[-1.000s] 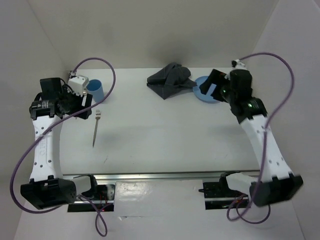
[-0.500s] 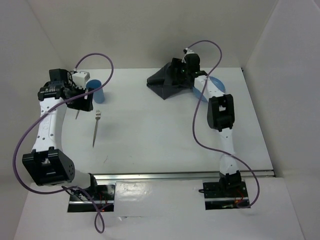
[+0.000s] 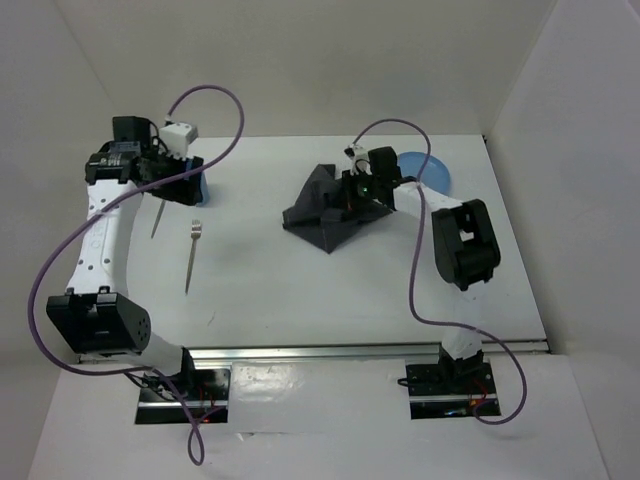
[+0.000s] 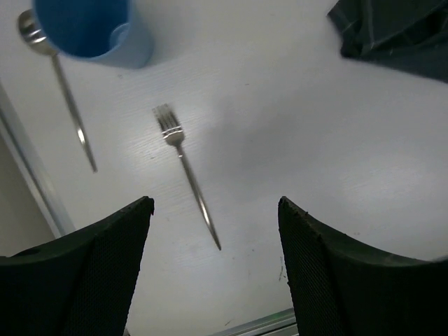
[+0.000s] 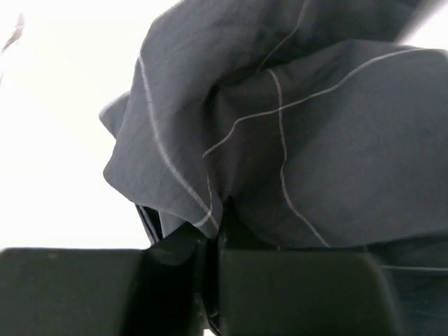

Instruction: Set the dinner table for one person

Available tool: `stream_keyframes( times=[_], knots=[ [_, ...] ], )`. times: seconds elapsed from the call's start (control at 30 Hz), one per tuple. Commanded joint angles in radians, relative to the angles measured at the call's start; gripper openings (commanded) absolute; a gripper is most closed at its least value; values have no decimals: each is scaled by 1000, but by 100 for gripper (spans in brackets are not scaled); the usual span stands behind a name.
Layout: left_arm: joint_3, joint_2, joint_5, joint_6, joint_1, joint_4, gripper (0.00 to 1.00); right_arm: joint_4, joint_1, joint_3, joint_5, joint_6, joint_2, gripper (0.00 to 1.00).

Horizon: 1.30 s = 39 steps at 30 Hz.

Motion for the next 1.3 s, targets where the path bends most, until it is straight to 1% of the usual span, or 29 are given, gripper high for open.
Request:
stream_keyframes(
  times=[0.0, 0.03, 0.07, 0.1, 0.13, 0.17, 0.2, 0.23, 0.27, 0.3, 0.33, 0.37, 0.4, 0.5, 0.53, 0.57, 0.63, 0.77, 0.83, 0.87, 0.9, 0.97, 1.0, 1.03, 1.1, 1.13, 1.2, 1.23, 1.27],
  knots=[
    [32, 50, 64, 20, -132, -58, 79, -55, 24, -195, -159, -73, -223, 12],
    [20, 64, 51, 32, -208, -58, 79, -72, 24, -240, -128, -47, -253, 43],
    [11, 82, 39, 32, -246, -58, 79, -83, 24, -281, -91, 4, -312, 58],
    [-10, 101, 27, 43, -284, -58, 79, -83, 24, -355, -49, 29, -342, 68],
    [-11, 150, 16, 43, -319, -58, 78, -83, 24, -384, 44, 45, -368, 75],
    [-26, 174, 1, 52, -382, -58, 76, -83, 24, -407, 96, 78, -421, 87],
    [-35, 200, -8, 63, -408, -45, 76, -83, 24, -432, 205, 96, -444, 92],
    [-47, 248, -18, 63, -442, -34, 76, -100, 24, -432, 261, 118, -492, 97],
    [-47, 273, -18, 63, -442, -22, 76, -144, 14, -441, 316, 169, -515, 98],
    [-35, 299, -18, 45, -451, -11, 76, -172, 14, -441, 405, 199, -540, 98],
    [-14, 329, -18, 28, -452, -11, 76, -219, 2, -450, 438, 222, -588, 98],
    [14, 399, -9, 2, -452, -20, 77, -235, 1, -463, 461, 265, -615, 98],
    [69, 430, 7, -11, -452, -20, 77, -235, 1, -504, 470, 286, -642, 98],
    [126, 518, 76, -57, -470, 23, 79, -218, 11, -591, 423, 395, -745, 96],
    [153, 535, 88, -57, -470, 35, 80, -203, 11, -651, 379, 426, -764, 96],
    [167, 552, 131, -66, -479, 35, 80, -183, 11, -682, 362, 456, -793, 96],
    [187, 607, 169, -52, -502, 35, 82, -122, 11, -746, 317, 527, -803, 96],
    [187, 670, 229, -43, -533, 14, 84, -83, 20, -768, 296, 607, -761, 96],
    [175, 682, 240, -43, -542, 5, 82, -59, 20, -768, 274, 630, -733, 96],
    [175, 694, 205, -43, -554, 15, 79, -40, 20, -768, 259, 630, -709, 96],
    [175, 705, 179, -52, -554, 15, 67, 16, 20, -768, 259, 644, -698, 97],
    [204, 736, 146, -63, -554, 5, 54, 88, 20, -777, 246, 653, -676, 97],
    [215, 751, 155, -63, -554, -27, 47, 113, 20, -767, 246, 644, -647, 97],
    [215, 762, 156, -63, -554, -37, 32, 124, 9, -754, 246, 644, -627, 98],
    [224, 762, 168, -63, -554, -37, 16, 142, 0, -719, 234, 655, -580, 98],
    [224, 753, 168, -63, -554, -37, 1, 142, 0, -707, 234, 670, -528, 98],
    [215, 728, 168, -63, -554, -37, 0, 126, 0, -684, 243, 704, -462, 93],
    [215, 715, 168, -72, -554, -28, 0, 124, 0, -684, 234, 743, -445, 86],
    [215, 701, 153, -72, -554, -28, 0, 138, -26, -684, 213, 756, -432, 74]
  ],
)
